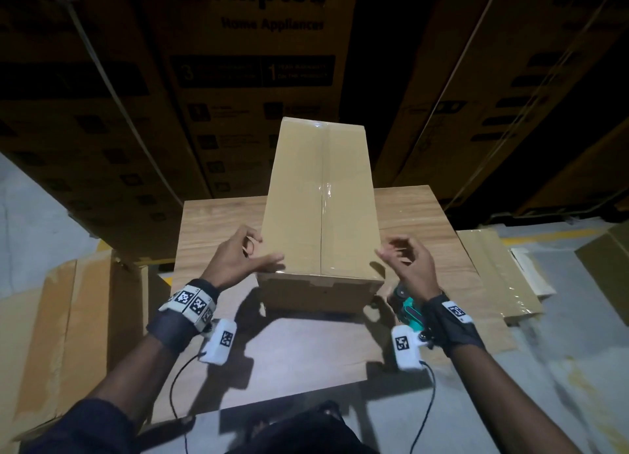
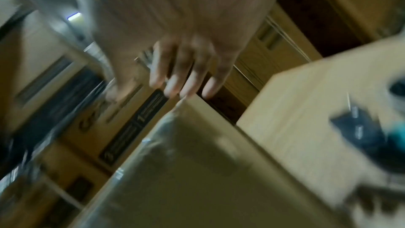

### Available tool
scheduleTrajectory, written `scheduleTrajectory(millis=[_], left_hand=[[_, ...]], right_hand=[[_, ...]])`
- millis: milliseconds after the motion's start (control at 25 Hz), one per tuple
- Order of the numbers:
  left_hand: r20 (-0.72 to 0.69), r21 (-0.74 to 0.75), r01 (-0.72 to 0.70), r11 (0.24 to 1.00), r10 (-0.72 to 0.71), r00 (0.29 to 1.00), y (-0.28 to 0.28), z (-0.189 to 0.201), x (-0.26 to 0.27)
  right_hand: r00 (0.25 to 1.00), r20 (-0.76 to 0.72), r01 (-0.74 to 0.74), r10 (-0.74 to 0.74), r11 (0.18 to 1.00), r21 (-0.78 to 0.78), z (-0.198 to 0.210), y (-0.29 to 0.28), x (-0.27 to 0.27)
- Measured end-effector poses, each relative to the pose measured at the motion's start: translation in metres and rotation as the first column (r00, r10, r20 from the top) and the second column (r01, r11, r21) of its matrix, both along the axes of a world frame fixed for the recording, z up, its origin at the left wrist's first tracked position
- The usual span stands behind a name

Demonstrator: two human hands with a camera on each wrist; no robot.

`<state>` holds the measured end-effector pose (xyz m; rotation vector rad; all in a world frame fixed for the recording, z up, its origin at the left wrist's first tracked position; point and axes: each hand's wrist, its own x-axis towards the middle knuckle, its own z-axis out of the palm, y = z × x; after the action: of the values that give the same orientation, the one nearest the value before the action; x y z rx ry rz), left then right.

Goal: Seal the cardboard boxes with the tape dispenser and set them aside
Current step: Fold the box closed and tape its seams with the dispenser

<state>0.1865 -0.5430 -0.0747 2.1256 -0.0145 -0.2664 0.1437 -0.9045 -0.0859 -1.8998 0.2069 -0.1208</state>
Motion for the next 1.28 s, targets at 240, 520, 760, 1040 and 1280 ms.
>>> scheduleTrajectory(millis=[240, 520, 760, 1040, 1280], left_hand=[[-0.383, -0.234, -0.11, 0.966, 0.012, 0.924, -0.022, -0.012, 0.007], [-0.456, -0.048, 0.09, 0.995, -0.102, 0.884, 0.008, 0.004, -0.033], [-0.573, -0.091, 0.117, 0.989, -0.149, 0.806, 0.04, 0.023, -0.061], [-0.336, -0.028, -0.168, 0.985, 0.149, 0.93, 0.004, 0.068, 0.021], [-0.676, -0.289, -0.485, 0.825, 0.182, 0.714, -0.028, 0.049, 0.079]], right_hand=[[0.935, -0.339, -0.054, 0.1, 0.988, 0.143, -0.035, 0.028, 0.028], [0.883, -0.395, -0.183, 0.254, 0.961, 0.209, -0.03, 0.014, -0.05], [0.827, -0.496, -0.084, 0.266, 0.929, 0.359, 0.007, 0.017, -0.092], [0.834, -0.552, 0.242, 0.009, 0.893, 0.38, 0.047, 0.008, 0.03], [0.722, -0.688, 0.207, 0.074, 0.926, 0.316, 0.053, 0.042, 0.079]])
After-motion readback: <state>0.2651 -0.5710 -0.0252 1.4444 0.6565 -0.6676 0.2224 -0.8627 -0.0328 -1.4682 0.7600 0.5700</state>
